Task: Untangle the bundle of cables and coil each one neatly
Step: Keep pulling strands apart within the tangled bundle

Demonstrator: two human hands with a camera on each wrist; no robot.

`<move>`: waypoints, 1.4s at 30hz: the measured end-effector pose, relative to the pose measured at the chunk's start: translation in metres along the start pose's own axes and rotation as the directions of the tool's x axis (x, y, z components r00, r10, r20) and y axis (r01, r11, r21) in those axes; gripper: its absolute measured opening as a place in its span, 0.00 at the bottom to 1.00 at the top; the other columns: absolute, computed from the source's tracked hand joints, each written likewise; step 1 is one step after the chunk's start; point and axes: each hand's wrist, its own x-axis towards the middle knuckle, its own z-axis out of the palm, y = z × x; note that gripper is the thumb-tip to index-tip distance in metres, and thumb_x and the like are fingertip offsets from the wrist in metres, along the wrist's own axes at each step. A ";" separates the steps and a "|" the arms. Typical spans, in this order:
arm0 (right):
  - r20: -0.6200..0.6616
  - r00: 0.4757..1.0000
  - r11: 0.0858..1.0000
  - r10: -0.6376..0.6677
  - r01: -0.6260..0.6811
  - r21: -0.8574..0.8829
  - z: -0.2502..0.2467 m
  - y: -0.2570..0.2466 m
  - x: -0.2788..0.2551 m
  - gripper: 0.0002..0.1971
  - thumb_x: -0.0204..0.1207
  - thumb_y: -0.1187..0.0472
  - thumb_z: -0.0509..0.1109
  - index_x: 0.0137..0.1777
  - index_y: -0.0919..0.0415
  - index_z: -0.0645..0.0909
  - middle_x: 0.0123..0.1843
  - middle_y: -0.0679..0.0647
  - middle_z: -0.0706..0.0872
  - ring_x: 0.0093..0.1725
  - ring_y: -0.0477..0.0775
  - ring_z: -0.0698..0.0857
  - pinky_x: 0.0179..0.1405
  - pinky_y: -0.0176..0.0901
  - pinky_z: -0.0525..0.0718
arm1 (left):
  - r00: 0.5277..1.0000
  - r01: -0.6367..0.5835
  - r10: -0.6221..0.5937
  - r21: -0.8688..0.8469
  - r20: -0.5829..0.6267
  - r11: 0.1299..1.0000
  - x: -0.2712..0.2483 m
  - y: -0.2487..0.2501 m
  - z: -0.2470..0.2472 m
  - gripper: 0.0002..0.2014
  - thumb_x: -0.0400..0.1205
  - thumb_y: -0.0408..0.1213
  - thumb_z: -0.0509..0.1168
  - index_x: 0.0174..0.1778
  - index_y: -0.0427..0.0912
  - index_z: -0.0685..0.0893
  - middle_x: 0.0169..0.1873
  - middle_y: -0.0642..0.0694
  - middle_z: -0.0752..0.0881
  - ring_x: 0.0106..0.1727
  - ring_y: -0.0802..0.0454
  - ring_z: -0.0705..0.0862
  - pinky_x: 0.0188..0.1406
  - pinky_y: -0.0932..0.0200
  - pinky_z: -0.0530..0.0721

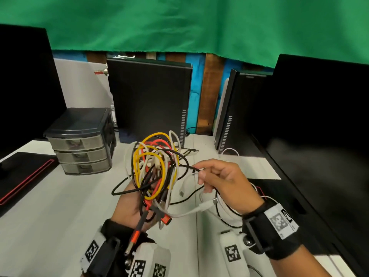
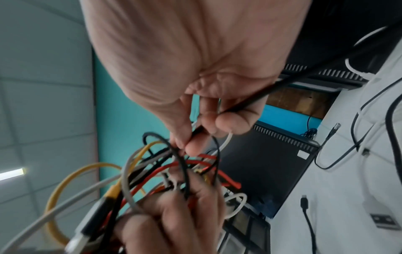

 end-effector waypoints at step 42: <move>0.035 0.933 0.761 -0.359 0.314 -0.568 0.000 -0.035 -0.012 0.04 0.80 0.55 0.73 0.47 0.50 0.90 0.39 0.41 0.85 0.41 0.47 0.83 0.42 0.36 0.81 | 0.747 -0.245 0.519 0.554 -0.415 0.795 0.025 -0.037 0.044 0.24 0.78 0.25 0.72 0.68 0.48 0.80 0.57 0.44 0.91 0.60 0.40 0.89 0.60 0.35 0.86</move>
